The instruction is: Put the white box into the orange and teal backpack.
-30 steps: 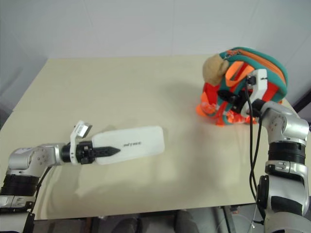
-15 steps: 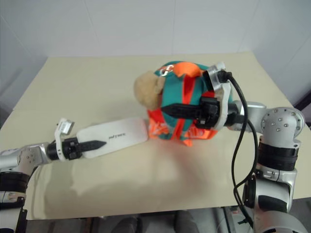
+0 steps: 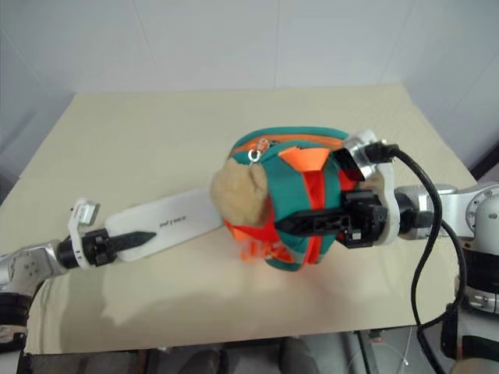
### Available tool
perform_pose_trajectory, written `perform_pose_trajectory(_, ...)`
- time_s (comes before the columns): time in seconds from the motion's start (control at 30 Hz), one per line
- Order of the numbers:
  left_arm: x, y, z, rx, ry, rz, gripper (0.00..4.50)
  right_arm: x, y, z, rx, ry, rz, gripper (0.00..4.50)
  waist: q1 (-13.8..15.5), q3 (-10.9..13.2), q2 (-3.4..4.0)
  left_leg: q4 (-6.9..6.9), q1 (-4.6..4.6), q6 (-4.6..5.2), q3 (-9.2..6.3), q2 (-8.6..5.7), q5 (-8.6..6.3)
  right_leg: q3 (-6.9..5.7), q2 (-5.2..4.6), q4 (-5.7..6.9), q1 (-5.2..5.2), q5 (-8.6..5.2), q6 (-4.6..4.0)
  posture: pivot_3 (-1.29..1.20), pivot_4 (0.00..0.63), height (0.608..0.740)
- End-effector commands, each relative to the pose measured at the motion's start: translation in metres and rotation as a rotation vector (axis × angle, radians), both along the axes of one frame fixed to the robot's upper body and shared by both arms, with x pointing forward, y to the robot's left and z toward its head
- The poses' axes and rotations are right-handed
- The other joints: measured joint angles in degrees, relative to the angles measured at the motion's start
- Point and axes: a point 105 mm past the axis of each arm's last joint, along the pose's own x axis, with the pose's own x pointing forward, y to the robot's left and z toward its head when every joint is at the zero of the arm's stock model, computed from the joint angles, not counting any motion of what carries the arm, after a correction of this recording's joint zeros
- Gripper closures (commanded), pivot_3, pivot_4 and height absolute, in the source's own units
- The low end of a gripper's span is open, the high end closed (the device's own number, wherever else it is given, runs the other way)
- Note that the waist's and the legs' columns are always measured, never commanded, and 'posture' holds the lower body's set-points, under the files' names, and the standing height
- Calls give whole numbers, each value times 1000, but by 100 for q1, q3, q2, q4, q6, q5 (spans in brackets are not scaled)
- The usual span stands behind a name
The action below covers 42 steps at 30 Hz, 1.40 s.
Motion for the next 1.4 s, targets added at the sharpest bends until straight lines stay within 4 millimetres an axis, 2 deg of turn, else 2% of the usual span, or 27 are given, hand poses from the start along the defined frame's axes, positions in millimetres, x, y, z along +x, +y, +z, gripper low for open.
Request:
perform_pose_trajectory(0.03,-8,2,22,24,-87,-13,3292,-3,-3,3,12,-12,13,3974,13,0,0,0,0,0,0,-1,0,0,-3,-1,0,0,0,0,150,740)
perform_pose_trajectory(0.2,-18,-11,59,-5,-235,-63,3292,4,-5,-10,-19,12,-14,3974,50,0,-3,2,-7,2,-5,0,-1,-4,-7,-11,0,0,0,0,150,740)
perform_pose_trajectory(0.43,-30,-20,96,-33,-371,-111,3292,14,-12,-27,-59,30,-48,3974,108,0,-3,4,-8,4,-1,-4,-4,-5,0,-11,0,0,0,0,150,740)
perform_pose_trajectory(0.63,-34,-43,122,-98,-489,-199,3292,18,-11,-37,-78,30,-37,3974,139,-1,-4,20,-6,4,46,-4,-4,-6,5,-16,3,0,0,0,150,740)
perform_pose_trajectory(0.77,-29,-55,134,-117,-560,-238,3292,16,-9,-40,-81,26,-25,3974,143,-2,-6,27,-3,4,49,-5,-4,-5,7,-11,6,1,0,0,150,740)
perform_pose_trajectory(0.9,-16,-65,133,-76,-605,-271,3292,15,-8,-42,-76,22,-22,3974,138,-2,-7,32,-3,3,51,-5,-4,-3,10,-5,7,1,0,0,150,740)
perform_pose_trajectory(1.07,2,-68,125,33,-686,-270,3292,15,-7,-42,-71,14,-24,3974,141,-2,-7,30,-1,3,54,-4,-4,-1,17,-5,6,1,-1,0,150,740)
perform_pose_trajectory(1.4,28,-56,118,386,-920,-323,3292,15,-4,-44,-59,7,-35,3974,154,-6,-13,45,-1,3,54,-5,-4,-1,16,-4,13,4,-1,0,150,740)
